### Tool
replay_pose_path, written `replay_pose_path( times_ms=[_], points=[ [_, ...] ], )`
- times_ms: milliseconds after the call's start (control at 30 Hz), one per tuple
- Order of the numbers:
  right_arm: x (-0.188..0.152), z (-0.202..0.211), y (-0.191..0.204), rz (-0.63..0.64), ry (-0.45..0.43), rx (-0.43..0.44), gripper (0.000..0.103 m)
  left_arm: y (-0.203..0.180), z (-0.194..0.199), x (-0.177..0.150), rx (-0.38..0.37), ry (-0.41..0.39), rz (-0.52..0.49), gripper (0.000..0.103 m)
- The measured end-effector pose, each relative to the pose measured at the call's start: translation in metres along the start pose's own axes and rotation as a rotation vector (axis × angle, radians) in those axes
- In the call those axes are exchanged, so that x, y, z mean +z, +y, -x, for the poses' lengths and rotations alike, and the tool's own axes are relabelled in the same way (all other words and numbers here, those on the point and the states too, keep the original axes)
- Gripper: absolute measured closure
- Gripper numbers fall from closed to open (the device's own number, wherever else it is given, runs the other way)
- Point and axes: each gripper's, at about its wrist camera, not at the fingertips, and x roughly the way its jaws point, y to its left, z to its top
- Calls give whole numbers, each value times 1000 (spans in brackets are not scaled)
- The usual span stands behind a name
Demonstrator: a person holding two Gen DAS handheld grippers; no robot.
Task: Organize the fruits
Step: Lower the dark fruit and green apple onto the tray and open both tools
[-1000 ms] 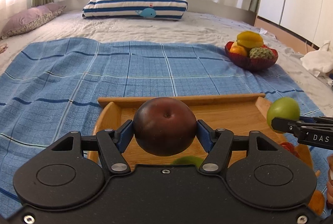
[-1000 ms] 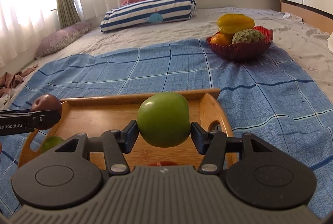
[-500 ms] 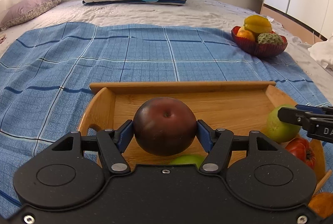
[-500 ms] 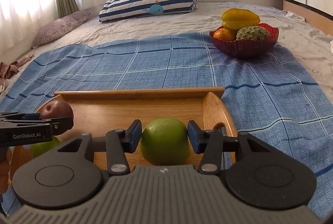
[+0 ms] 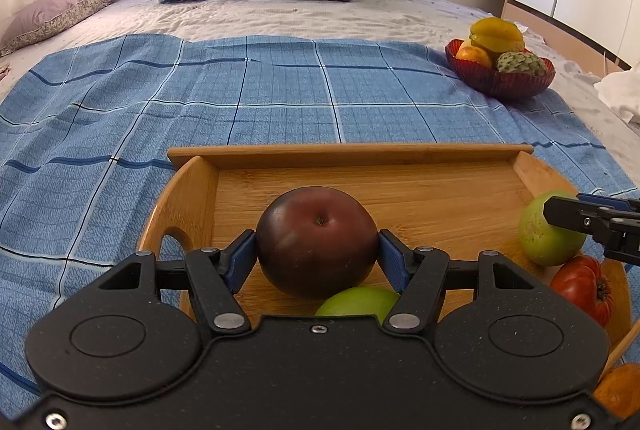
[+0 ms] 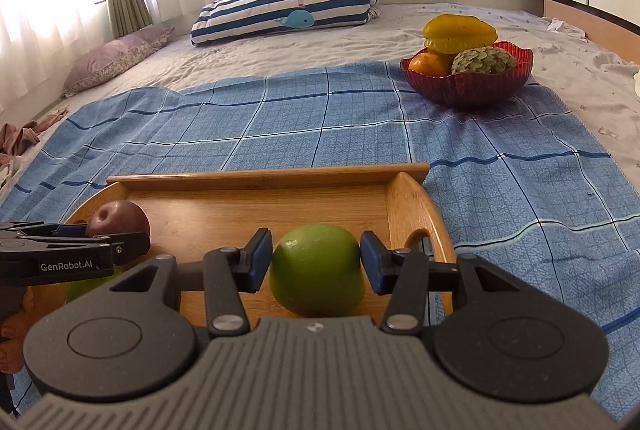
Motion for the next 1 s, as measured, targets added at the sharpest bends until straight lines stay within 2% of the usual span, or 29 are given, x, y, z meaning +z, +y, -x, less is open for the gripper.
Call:
replay_pose_path(
  times_ms=[567,767,833,900,933,1000],
  points=[
    [-2,0,-2,-20,7,14,50,-2,-4,-3,-10,14,-9,40],
    [-3,4,-6,-46,10,33,44,-2,-3,-2,-15,11,-10,39],
    [-3,7,-7,-56,4,42,44,-4,3,-2,-12,-15,-20,37],
    [-4,11,-9,-67,-5,49,43,-6,12,-1,-9,-42,-31,22],
    [-4,13,-11,-73,-10,53,43,-6,16,-1,-13,-54,-33,20],
    [-5,18,-14,-91,-23,58,35,-6,23,0,-21,-64,-36,20]
  ],
)
